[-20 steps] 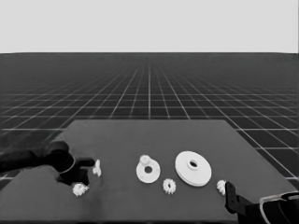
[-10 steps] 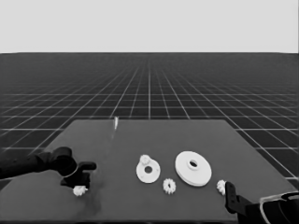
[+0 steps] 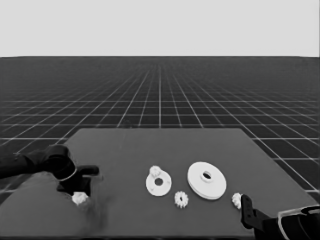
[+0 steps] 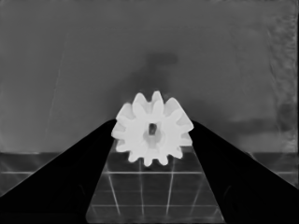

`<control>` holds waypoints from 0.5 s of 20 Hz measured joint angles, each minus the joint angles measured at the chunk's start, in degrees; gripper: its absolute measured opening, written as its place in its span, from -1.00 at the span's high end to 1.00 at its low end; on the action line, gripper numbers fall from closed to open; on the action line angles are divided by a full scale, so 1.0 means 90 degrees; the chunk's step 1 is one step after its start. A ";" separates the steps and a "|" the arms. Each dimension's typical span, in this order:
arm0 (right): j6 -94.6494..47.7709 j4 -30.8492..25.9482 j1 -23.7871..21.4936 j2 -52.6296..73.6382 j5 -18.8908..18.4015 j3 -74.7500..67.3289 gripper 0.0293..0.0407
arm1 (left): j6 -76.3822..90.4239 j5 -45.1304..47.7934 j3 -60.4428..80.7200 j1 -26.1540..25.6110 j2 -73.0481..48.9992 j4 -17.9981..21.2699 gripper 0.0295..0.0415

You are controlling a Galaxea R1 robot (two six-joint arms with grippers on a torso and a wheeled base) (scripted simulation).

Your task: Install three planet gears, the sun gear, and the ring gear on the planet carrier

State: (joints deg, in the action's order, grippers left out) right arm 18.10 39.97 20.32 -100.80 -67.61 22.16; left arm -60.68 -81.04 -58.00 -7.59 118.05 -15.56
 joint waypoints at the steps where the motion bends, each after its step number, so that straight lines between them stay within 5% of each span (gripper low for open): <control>1: 0.0000 0.0000 0.0000 0.0000 0.0000 0.0000 -0.61 | -0.0015 -0.0123 0.0094 0.0254 -0.0052 0.0208 0.72; 8: 0.0000 0.0000 0.0000 0.0000 0.0000 0.0000 -0.61 | -0.0023 -0.0291 0.0173 0.0605 -0.0097 0.0515 0.72; 10: 0.0000 0.0000 0.0000 0.0000 0.0000 0.0000 -0.61 | -0.3242 -0.1033 0.0022 0.0743 0.2912 0.0399 0.72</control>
State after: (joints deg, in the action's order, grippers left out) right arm 18.10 39.97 20.32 -100.80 -67.61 22.16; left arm -89.85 -90.34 -57.80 -0.90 144.26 -11.98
